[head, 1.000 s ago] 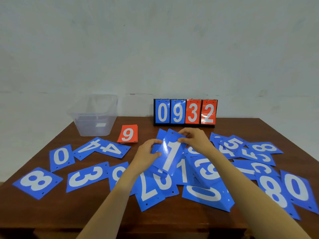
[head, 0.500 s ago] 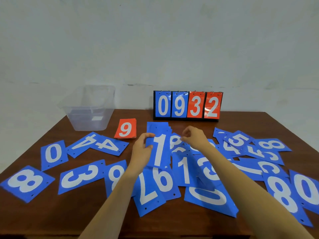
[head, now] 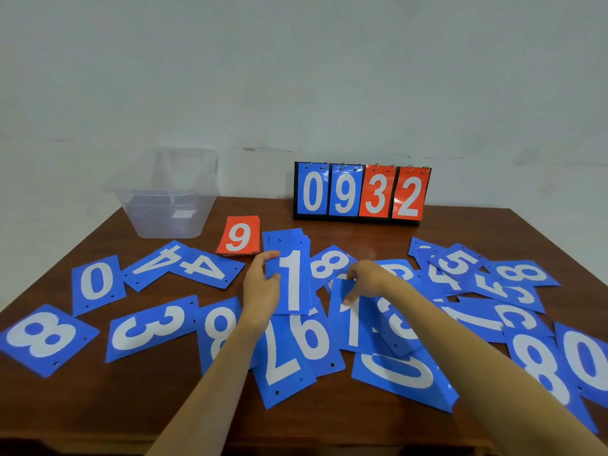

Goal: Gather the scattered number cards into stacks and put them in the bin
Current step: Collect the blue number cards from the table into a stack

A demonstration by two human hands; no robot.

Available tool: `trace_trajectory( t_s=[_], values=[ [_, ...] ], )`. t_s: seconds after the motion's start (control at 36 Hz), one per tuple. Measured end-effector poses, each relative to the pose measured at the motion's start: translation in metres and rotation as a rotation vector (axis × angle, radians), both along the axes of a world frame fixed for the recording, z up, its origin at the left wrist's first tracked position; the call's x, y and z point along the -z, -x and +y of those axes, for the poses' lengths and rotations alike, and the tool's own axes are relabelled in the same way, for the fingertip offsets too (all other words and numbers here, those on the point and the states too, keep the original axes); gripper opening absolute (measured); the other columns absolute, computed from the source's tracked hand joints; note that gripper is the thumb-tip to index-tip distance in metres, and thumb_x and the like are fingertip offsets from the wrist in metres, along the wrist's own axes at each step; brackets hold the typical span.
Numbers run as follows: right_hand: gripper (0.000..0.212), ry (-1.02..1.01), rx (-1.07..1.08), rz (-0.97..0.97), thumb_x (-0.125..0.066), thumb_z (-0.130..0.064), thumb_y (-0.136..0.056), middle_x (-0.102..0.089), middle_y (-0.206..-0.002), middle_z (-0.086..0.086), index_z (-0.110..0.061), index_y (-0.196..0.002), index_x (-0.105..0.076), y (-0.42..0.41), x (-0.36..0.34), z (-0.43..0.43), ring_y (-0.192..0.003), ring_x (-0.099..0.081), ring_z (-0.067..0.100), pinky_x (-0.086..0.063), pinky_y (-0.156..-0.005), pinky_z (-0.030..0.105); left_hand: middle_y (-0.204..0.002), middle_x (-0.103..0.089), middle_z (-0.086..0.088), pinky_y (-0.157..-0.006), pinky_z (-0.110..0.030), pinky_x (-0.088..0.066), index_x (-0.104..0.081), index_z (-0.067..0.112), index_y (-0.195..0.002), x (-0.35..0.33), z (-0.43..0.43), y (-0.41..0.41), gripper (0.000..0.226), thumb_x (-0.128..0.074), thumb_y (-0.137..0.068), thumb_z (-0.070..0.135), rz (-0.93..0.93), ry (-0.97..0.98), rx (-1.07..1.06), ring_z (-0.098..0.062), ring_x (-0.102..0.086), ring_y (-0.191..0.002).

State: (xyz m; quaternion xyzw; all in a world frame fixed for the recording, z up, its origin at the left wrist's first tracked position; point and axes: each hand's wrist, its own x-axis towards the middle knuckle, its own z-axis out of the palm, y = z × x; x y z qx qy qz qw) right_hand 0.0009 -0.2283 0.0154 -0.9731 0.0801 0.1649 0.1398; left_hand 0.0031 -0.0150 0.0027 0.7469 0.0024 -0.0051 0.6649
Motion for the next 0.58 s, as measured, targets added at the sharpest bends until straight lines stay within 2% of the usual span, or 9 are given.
trace_trajectory(
  t_s=[0.08,0.17,0.25,0.28,0.33,0.39,0.44,0.56,0.58],
  values=[
    [0.034,-0.045,0.105,-0.167,-0.070,-0.016,-0.084,-0.059,-0.120,0.013,-0.006,-0.114,-0.061,0.001,-0.003,-0.008,-0.108,-0.056,0.029,-0.049,-0.091,0.035,-0.118,-0.042,0.014,-0.047,-0.003,-0.043,-0.053,0.022,-0.124,-0.004,0.001,0.004,0.039,-0.045,-0.095,-0.002,-0.042,-0.010,0.009,0.022,-0.051,-0.069],
    [0.013,-0.176,0.290,-0.425,-0.065,-0.014,-0.087,-0.059,-0.114,0.011,-0.017,-0.100,-0.063,0.002,-0.017,-0.024,-0.111,-0.053,0.031,-0.049,-0.094,0.042,-0.122,-0.043,0.017,-0.057,-0.004,-0.046,-0.055,0.024,-0.123,-0.009,0.005,0.009,0.040,-0.045,-0.094,-0.003,-0.104,-0.023,0.031,0.019,-0.049,-0.086],
    [0.003,-0.319,0.362,-0.633,-0.060,-0.015,-0.091,-0.062,-0.104,0.008,-0.017,-0.092,-0.061,0.015,-0.044,-0.031,-0.103,-0.056,0.029,-0.051,-0.086,0.040,-0.123,-0.046,0.018,-0.082,-0.018,-0.052,-0.056,0.026,-0.119,-0.012,0.007,0.015,0.041,-0.045,-0.093,-0.005,-0.169,-0.036,0.064,-0.002,-0.050,-0.117],
    [0.004,-0.386,0.360,-0.681,-0.058,-0.014,-0.092,-0.062,-0.102,0.007,-0.013,-0.095,-0.061,0.023,-0.056,-0.030,-0.099,-0.057,0.025,-0.050,-0.081,0.036,-0.124,-0.047,0.016,-0.083,-0.017,-0.051,-0.057,0.025,-0.119,-0.013,0.007,0.017,0.042,-0.045,-0.093,-0.006,-0.189,-0.037,0.065,-0.007,-0.048,-0.120],
    [0.007,-0.479,0.300,-0.750,-0.055,-0.015,-0.094,-0.061,-0.099,0.006,-0.010,-0.097,-0.059,0.040,-0.079,-0.026,-0.093,-0.057,0.020,-0.048,-0.075,0.033,-0.129,-0.048,0.011,-0.070,-0.006,-0.048,-0.056,0.022,-0.121,-0.018,0.006,0.021,0.041,-0.044,-0.093,-0.006,-0.218,-0.052,0.057,-0.005,-0.048,-0.115],
    [0.007,-0.537,0.217,-0.803,-0.055,-0.015,-0.095,-0.062,-0.098,0.008,-0.010,-0.096,-0.060,0.056,-0.097,-0.023,-0.090,-0.057,0.018,-0.049,-0.074,0.032,-0.132,-0.049,0.009,-0.064,-0.007,-0.047,-0.056,0.022,-0.121,-0.024,0.005,0.025,0.042,-0.044,-0.093,-0.006,-0.251,-0.057,0.050,-0.002,-0.053,-0.108],
    [0.008,-0.560,0.161,-0.838,-0.055,-0.015,-0.095,-0.062,-0.097,0.005,-0.012,-0.096,-0.061,0.070,-0.112,-0.021,-0.086,-0.056,0.015,-0.047,-0.067,0.022,-0.128,-0.050,0.009,-0.060,-0.005,-0.045,-0.056,0.021,-0.121,-0.029,0.004,0.030,0.043,-0.043,-0.091,-0.008,-0.286,-0.056,0.062,0.010,-0.057,-0.094],
    [0.008,-0.668,0.122,-0.814,-0.057,-0.018,-0.094,-0.062,-0.095,-0.002,-0.019,-0.098,-0.064,0.090,-0.130,-0.016,-0.089,-0.059,0.014,-0.049,-0.069,0.020,-0.125,-0.053,0.010,-0.054,-0.012,-0.045,-0.057,0.024,-0.115,-0.035,0.002,0.038,0.044,-0.043,-0.089,-0.010,-0.323,-0.059,0.084,-0.014,-0.061,-0.091],
    [0.009,-0.705,0.115,-0.794,-0.058,-0.019,-0.093,-0.063,-0.094,-0.003,-0.018,-0.099,-0.065,0.093,-0.132,-0.014,-0.088,-0.061,0.012,-0.051,-0.068,0.019,-0.121,-0.054,0.011,-0.053,-0.013,-0.045,-0.056,0.025,-0.113,-0.037,0.001,0.040,0.045,-0.043,-0.089,-0.010,-0.320,-0.054,0.089,-0.013,-0.060,-0.086]
  ],
)
